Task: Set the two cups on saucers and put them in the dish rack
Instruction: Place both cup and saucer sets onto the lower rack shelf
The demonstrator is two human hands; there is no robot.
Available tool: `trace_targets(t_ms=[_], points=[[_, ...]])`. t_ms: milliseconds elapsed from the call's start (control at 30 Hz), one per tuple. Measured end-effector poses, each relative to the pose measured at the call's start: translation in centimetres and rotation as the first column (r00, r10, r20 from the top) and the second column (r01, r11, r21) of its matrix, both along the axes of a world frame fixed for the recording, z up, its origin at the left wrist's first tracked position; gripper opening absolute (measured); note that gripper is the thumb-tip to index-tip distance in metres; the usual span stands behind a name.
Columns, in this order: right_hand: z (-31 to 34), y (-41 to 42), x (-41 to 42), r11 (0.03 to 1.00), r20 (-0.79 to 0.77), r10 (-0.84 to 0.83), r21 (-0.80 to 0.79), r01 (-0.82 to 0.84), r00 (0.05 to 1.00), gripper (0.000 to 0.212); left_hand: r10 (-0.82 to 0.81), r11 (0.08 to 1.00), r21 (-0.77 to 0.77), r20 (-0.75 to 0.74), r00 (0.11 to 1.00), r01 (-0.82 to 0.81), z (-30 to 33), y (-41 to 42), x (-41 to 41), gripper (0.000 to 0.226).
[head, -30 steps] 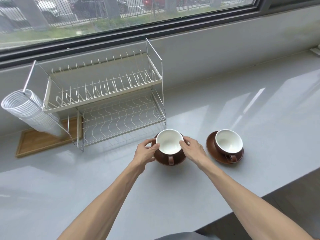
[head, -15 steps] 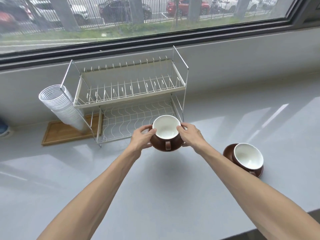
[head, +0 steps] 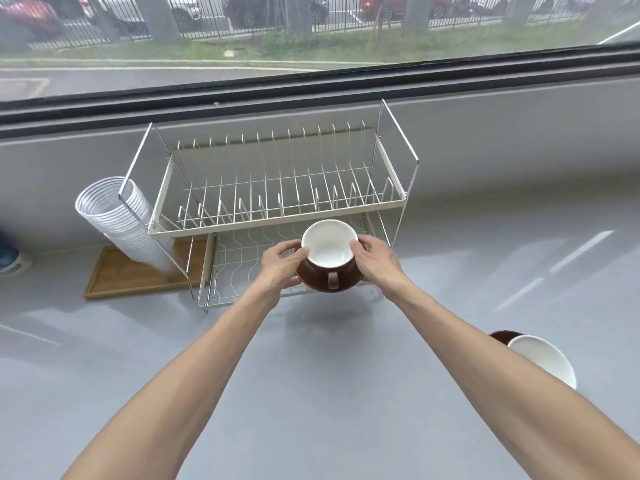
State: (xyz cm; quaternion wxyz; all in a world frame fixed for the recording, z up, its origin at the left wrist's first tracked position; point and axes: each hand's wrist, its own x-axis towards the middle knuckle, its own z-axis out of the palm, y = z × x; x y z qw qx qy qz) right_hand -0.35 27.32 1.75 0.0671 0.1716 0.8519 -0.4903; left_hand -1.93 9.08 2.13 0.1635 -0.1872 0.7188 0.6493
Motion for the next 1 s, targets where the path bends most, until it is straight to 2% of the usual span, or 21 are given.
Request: trace_targets(t_ms=[233, 367, 533, 700, 900, 1000], points=[[-1.7, 0.5, -4.5, 0.999, 0.020, 0.027, 0.031, -0.027, 0.999, 0.040, 0.021, 1.000, 0.020, 0.031, 0.999, -0.021, -1.8, 0.5, -4.2, 0.032], [-2.7, 0.8, -6.3, 0.997, 0.038, 0.008, 0.073, -0.011, 0.999, 0.024, 0.054, 0.999, -0.007, 0.059, 0.997, -0.054, -2.9, 1.1, -6.0, 0.039], [-3.6, 0.9, -7.4, 0.994, 0.073, -0.045, 0.102, 0.037, 0.996, 0.034, 0.060, 0.998, -0.018, 0.083, 0.995, -0.059, -4.1, 1.7, -7.0, 0.046], [-4.3, 0.9, -8.0, 0.993, 0.098, -0.059, 0.108, 0.048, 0.993, 0.037, 0.066, 0.998, -0.030, 0.102, 0.993, -0.063, -4.7, 1.7, -7.6, 0.053], [-4.5, 1.0, -8.5, 0.994, 0.134, -0.045, 0.103, 0.031, 0.990, 0.033, 0.029, 0.997, -0.070, 0.102, 0.994, -0.022, -4.6, 1.8, -7.7, 0.042], [-4.3, 1.1, -7.9, 0.992, 0.131, -0.001, 0.123, -0.015, 0.991, 0.034, -0.059, 0.988, -0.136, 0.090, 0.994, 0.071, -4.3, 1.8, -7.1, 0.036]])
